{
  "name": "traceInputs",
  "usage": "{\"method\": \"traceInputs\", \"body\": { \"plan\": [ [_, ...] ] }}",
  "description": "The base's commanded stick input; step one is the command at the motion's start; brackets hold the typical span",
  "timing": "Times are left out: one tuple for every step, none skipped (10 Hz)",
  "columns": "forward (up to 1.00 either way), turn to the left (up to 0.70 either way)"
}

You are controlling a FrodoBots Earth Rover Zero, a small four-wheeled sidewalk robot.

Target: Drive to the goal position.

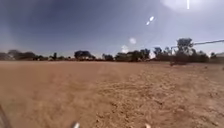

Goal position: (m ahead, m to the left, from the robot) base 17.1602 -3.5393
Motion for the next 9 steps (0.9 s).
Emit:
{"method": "traceInputs", "body": {
  "plan": [
    [0.45, 0.00],
    [0.45, 0.00],
    [0.45, 0.00],
    [0.45, 0.00],
    [0.45, 0.00],
    [0.45, 0.00],
    [0.45, 0.00],
    [0.45, 0.00],
    [0.45, 0.00]
  ]
}}
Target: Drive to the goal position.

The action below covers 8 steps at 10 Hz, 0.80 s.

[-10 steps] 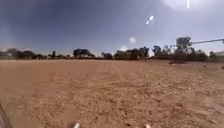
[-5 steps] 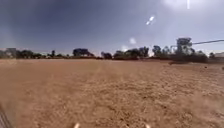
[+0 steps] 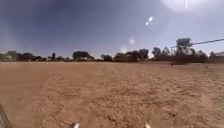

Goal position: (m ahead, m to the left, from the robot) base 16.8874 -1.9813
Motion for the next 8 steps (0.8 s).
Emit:
{"method": "traceInputs", "body": {
  "plan": [
    [0.45, 0.00],
    [0.45, 0.00],
    [0.45, 0.00],
    [0.45, 0.00],
    [0.45, 0.00],
    [0.45, 0.00],
    [0.45, 0.00],
    [0.45, 0.00]
  ]
}}
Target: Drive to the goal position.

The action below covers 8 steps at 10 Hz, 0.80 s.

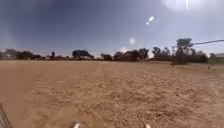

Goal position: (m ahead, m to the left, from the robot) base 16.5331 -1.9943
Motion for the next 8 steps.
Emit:
{"method": "traceInputs", "body": {
  "plan": [
    [0.45, 0.00],
    [0.45, 0.00],
    [0.45, 0.00],
    [0.45, 0.00],
    [0.45, 0.00],
    [0.45, 0.00],
    [0.45, 0.00],
    [0.45, 0.00]
  ]
}}
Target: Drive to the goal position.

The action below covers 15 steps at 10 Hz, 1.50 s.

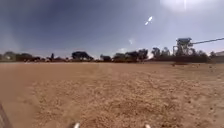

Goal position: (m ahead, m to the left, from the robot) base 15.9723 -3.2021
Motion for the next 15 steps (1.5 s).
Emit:
{"method": "traceInputs", "body": {
  "plan": [
    [0.45, 0.00],
    [0.45, 0.00],
    [0.45, 0.00],
    [0.45, 0.00],
    [0.45, 0.00],
    [0.45, 0.00],
    [0.45, 0.00],
    [0.45, 0.00],
    [0.45, 0.00],
    [0.45, 0.00],
    [0.45, 0.00],
    [0.45, 0.00],
    [0.45, 0.00],
    [0.45, 0.00],
    [0.45, 0.00]
  ]
}}
